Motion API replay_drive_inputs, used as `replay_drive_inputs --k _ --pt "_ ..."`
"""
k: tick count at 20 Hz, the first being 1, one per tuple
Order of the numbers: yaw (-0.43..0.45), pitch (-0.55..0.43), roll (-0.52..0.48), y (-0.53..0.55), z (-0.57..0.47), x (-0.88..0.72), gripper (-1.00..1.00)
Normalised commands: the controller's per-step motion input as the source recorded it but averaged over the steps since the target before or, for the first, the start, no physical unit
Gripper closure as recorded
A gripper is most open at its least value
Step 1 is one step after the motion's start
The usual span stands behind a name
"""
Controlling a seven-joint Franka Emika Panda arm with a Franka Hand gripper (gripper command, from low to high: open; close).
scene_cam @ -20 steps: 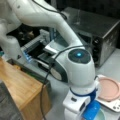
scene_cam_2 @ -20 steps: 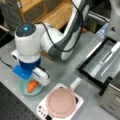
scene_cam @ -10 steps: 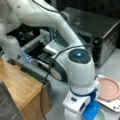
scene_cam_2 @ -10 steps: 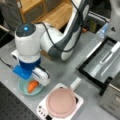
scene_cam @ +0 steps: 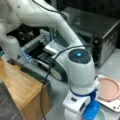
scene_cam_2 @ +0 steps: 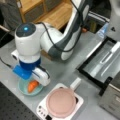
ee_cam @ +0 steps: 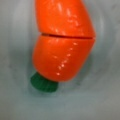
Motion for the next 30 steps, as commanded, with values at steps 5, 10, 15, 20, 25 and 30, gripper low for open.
replay_drive_inputs --k 5,10,15,20,25,30 --pt "0.014 0.097 0.085 -0.08 -0.12 0.23 -1.0" --pt "-0.001 0.06 0.093 -0.07 -0.02 0.27 -1.0" --pt "-0.013 0.068 0.105 -0.03 -0.01 0.25 -1.0" --pt "0.002 0.079 0.135 -0.05 0.03 0.24 -1.0" --pt "0.02 0.078 0.172 -0.06 0.05 0.23 1.0" --pt "0.003 0.054 0.174 -0.07 -0.01 0.27 1.0"
